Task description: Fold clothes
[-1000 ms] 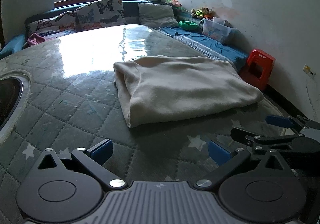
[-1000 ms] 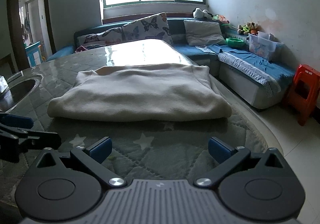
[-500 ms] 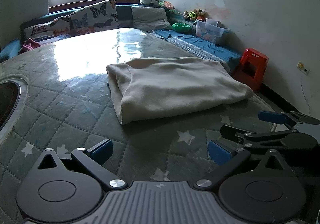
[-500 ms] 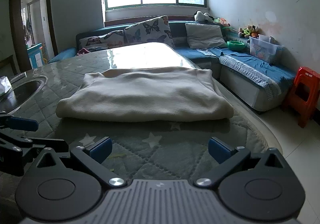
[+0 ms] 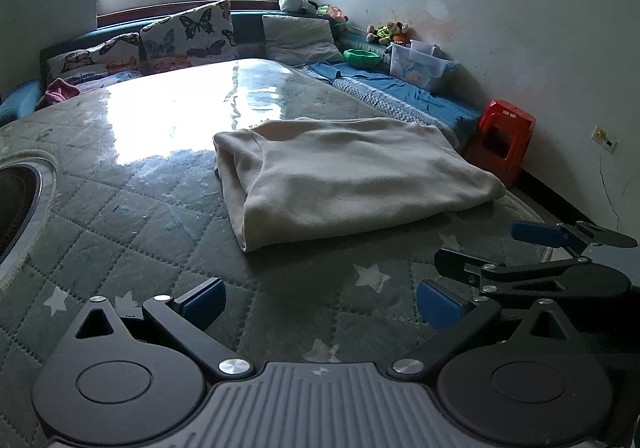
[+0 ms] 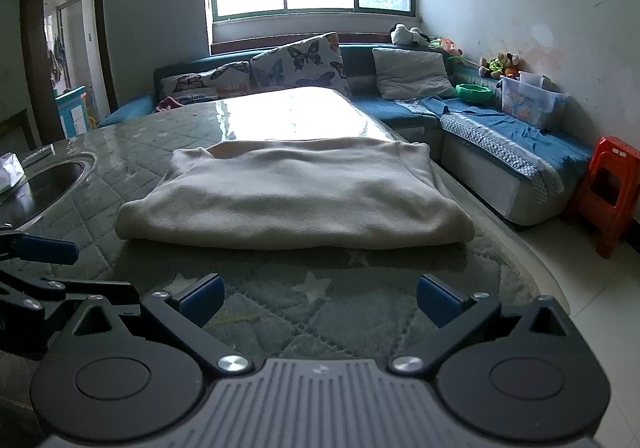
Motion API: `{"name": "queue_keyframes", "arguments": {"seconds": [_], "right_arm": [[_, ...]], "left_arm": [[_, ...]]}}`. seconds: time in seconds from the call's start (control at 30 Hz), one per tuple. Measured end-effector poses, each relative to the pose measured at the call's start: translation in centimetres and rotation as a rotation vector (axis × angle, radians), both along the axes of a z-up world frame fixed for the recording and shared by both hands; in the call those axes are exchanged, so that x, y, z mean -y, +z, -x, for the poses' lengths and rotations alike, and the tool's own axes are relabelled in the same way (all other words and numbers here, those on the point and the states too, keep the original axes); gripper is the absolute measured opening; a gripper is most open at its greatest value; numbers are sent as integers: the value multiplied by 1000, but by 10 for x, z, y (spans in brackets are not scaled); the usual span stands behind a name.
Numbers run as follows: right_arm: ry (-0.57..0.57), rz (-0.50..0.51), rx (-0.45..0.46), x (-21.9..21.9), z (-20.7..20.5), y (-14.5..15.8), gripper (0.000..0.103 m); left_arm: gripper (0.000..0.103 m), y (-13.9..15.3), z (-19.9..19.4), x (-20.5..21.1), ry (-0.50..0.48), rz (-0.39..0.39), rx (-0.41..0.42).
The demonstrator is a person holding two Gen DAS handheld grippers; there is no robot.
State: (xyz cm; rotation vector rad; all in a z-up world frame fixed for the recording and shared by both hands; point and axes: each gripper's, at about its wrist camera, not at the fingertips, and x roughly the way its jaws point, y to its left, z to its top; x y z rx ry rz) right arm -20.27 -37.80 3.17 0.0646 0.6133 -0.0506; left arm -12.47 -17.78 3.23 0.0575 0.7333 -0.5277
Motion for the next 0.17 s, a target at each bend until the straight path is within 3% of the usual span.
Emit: {"name": "queue_keyframes", "arguments": {"seconds": [0.17], "right_arm": [[4,2,-3,-1,-3,-1,103]], "left_arm": [[103,0,-2,0,3,-2,-1]]}}
